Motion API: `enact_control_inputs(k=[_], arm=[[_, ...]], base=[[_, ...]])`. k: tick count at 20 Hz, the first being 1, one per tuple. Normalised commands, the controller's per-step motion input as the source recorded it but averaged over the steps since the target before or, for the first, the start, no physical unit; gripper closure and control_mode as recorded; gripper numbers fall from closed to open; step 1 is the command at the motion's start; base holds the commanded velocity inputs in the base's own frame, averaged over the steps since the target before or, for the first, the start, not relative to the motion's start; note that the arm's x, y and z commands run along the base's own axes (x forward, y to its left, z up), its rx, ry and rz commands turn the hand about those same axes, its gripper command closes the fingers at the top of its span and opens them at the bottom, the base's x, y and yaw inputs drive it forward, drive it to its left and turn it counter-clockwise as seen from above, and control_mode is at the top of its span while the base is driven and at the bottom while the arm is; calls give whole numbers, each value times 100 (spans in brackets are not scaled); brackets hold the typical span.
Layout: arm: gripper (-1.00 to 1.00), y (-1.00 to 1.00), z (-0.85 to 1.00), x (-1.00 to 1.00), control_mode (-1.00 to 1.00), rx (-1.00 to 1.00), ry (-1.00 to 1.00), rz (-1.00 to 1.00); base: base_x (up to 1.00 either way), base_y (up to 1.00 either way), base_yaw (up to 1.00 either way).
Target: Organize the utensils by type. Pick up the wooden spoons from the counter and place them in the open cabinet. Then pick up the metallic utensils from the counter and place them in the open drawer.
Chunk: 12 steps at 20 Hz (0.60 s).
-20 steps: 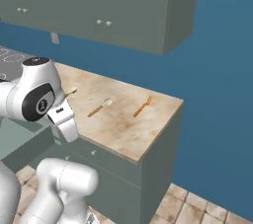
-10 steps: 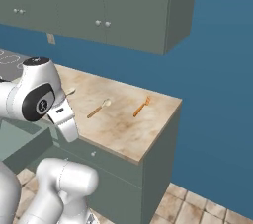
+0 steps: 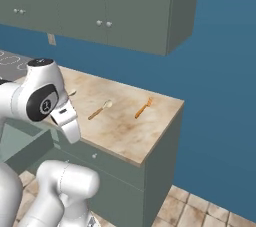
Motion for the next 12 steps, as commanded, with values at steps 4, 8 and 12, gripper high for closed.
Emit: enact_control_inputs(k=[4,8,12], arm=[[-100,0,-17,5,-100,0,6,1],[-100,-16,-38,38,-100,1,5,8],[-100,-4,-38,32,-100,-3,0,16]], base=[[0,0,0],[0,0,0],[0,0,0]])
